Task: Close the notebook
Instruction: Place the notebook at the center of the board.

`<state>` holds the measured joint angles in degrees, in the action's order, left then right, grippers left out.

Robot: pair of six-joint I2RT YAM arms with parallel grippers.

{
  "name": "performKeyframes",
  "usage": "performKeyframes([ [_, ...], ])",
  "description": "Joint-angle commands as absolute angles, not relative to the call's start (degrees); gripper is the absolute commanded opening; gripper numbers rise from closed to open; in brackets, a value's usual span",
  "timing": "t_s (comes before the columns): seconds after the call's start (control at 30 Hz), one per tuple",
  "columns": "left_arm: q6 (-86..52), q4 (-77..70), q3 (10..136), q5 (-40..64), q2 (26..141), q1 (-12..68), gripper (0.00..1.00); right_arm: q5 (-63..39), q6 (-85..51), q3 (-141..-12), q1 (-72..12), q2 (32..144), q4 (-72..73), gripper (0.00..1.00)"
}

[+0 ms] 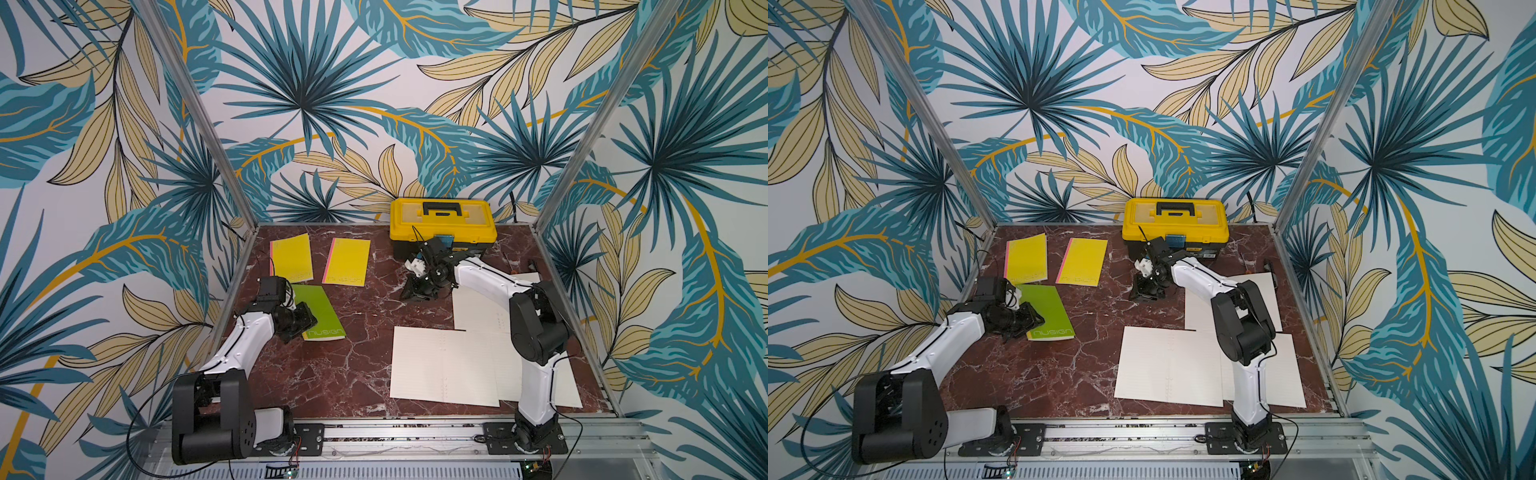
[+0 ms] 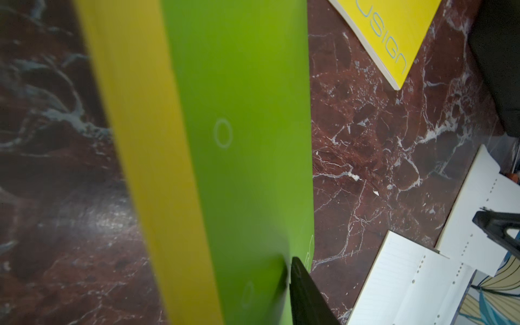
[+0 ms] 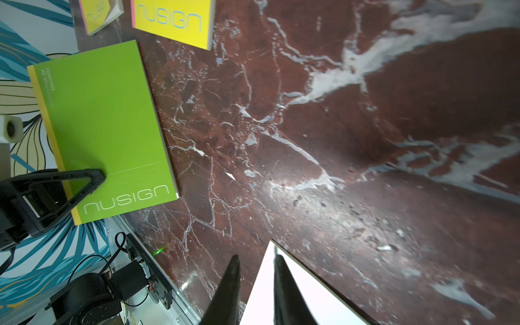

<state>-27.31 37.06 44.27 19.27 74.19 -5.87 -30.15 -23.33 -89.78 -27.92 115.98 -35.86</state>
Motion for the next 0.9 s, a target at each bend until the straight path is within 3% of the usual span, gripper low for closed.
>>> performKeyframes([
  [0.0, -27.8, 39.3, 45.3, 15.1, 71.5, -7.0, 0.43, -32.2, -24.7, -92.8, -30.6, 118.5, -35.7, 0.27],
  [0.4, -31.0, 43.4, 45.4, 4.0, 68.1, -8.7, 0.53, -34.5, -27.7, -99.9, -38.8, 125.6, -34.6, 0.35],
  [0.87, -32.2, 40.5, 43.8, 4.6, 71.4, -9.1, 0.52, -35.1, -27.6, -109.0, -44.4, 134.3, -37.5, 0.34],
])
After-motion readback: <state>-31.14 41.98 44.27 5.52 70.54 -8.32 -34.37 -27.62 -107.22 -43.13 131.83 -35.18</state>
